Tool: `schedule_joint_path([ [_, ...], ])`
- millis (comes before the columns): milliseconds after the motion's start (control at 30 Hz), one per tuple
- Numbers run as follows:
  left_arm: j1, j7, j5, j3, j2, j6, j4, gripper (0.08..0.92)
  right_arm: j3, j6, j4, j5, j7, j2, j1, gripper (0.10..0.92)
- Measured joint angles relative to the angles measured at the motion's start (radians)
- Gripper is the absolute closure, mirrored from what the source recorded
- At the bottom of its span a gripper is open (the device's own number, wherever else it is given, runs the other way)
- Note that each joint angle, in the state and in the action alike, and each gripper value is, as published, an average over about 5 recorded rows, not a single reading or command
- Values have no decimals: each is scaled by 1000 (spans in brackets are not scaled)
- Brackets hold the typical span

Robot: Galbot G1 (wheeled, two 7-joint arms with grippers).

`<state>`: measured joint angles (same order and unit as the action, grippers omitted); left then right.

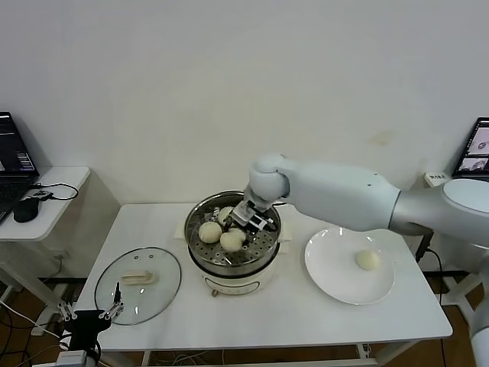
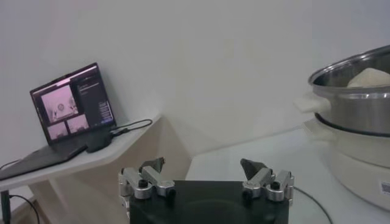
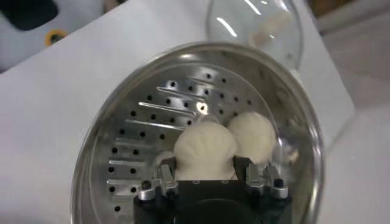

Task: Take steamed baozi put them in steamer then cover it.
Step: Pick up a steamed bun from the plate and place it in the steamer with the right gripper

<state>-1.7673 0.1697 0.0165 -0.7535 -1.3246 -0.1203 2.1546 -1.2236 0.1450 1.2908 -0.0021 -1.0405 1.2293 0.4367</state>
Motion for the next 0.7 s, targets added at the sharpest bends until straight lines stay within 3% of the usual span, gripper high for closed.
schedule_joint_path([
  [333,1,1,0,-1,-1,1,1,177,-11,53,-4,-22,-1,15,-10,362],
  [533,2,1,0,-2,3,1,4,177,3,57,0,-19,2,2,5,227],
  [700,7,0,1,-2,8,0,7,177,33,37,9,-5,-6,-31,29,203],
])
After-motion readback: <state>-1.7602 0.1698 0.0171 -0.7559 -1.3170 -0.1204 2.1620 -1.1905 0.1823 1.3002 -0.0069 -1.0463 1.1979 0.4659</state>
